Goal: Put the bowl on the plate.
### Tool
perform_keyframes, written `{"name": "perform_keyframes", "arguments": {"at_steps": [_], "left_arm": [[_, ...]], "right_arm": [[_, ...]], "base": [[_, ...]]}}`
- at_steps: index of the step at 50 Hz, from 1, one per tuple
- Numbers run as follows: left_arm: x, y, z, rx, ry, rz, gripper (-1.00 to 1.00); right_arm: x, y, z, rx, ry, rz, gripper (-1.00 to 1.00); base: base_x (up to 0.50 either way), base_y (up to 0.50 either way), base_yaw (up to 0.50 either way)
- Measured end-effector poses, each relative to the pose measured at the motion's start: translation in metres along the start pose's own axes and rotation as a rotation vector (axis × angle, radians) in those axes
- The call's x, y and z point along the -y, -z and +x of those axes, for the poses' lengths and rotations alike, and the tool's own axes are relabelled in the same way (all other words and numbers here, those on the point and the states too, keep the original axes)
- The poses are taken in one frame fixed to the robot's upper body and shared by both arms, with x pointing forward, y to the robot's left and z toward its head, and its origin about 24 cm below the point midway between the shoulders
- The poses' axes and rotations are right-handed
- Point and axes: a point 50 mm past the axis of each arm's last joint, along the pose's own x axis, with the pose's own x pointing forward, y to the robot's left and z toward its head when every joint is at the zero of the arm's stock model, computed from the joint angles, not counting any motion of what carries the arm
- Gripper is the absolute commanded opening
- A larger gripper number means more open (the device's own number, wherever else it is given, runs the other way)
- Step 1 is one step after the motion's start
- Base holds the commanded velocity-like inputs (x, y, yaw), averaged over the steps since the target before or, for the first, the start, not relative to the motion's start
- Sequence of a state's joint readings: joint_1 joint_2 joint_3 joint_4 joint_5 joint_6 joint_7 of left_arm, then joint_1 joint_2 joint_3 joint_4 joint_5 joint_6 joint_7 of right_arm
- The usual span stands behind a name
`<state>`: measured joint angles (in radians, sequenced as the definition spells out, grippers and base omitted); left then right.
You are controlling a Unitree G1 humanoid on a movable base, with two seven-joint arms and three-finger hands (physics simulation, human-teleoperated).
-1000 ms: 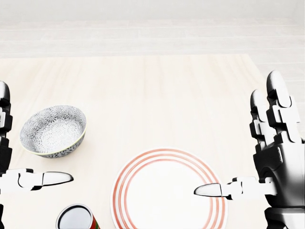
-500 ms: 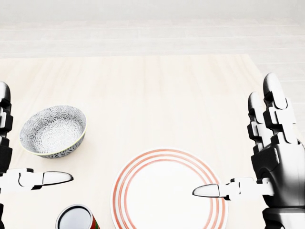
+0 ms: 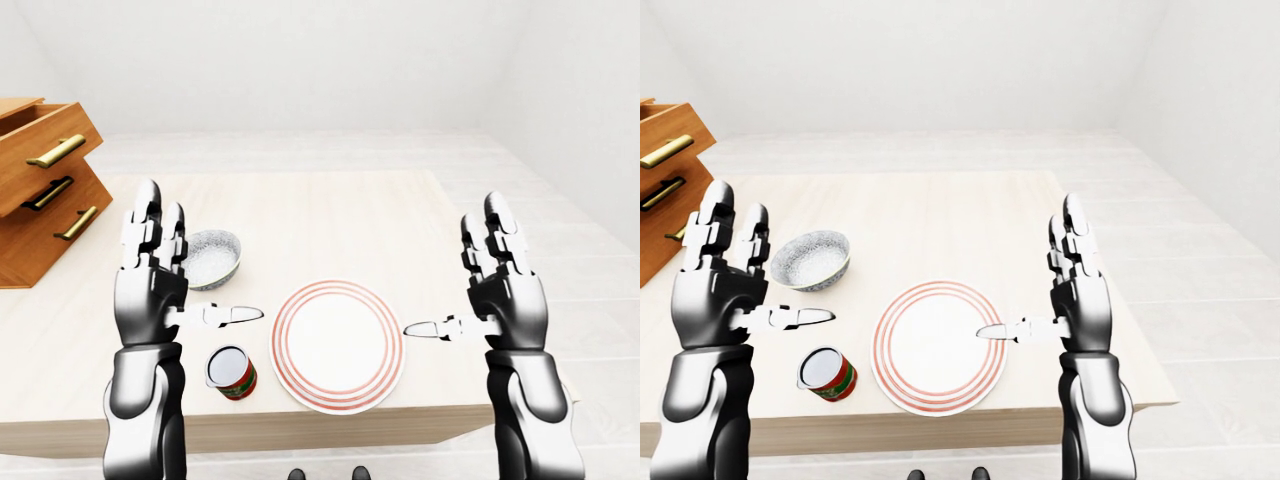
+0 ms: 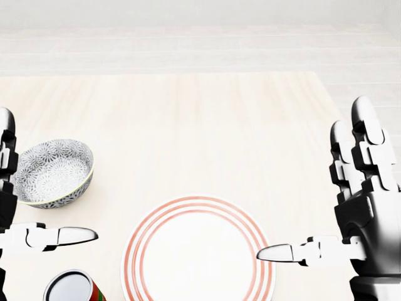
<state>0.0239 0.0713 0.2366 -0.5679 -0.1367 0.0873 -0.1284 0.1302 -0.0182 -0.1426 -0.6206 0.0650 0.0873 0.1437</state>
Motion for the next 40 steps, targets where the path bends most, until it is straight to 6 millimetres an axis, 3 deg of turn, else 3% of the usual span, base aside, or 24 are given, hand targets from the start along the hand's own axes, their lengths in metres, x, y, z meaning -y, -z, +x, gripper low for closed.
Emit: {"name": "perform_keyframes", "arguments": {"at_steps": [22,40], "left_arm": [[0.000,0.003,0.004,-0.008,-0.006,0.011,1.00],[-0.007,0.028,0.030,-0.085,-0.030,0.065,1.00]], "right_arm": [[0.000,-0.005,0.000,0.022,-0.002,-0.009,1.00],[0.001,0.001,-0.001,-0.008,0.001,0.002,1.00]], "base": [[0.00,0.00,0.00],[0.00,0.00,0.00]]}}
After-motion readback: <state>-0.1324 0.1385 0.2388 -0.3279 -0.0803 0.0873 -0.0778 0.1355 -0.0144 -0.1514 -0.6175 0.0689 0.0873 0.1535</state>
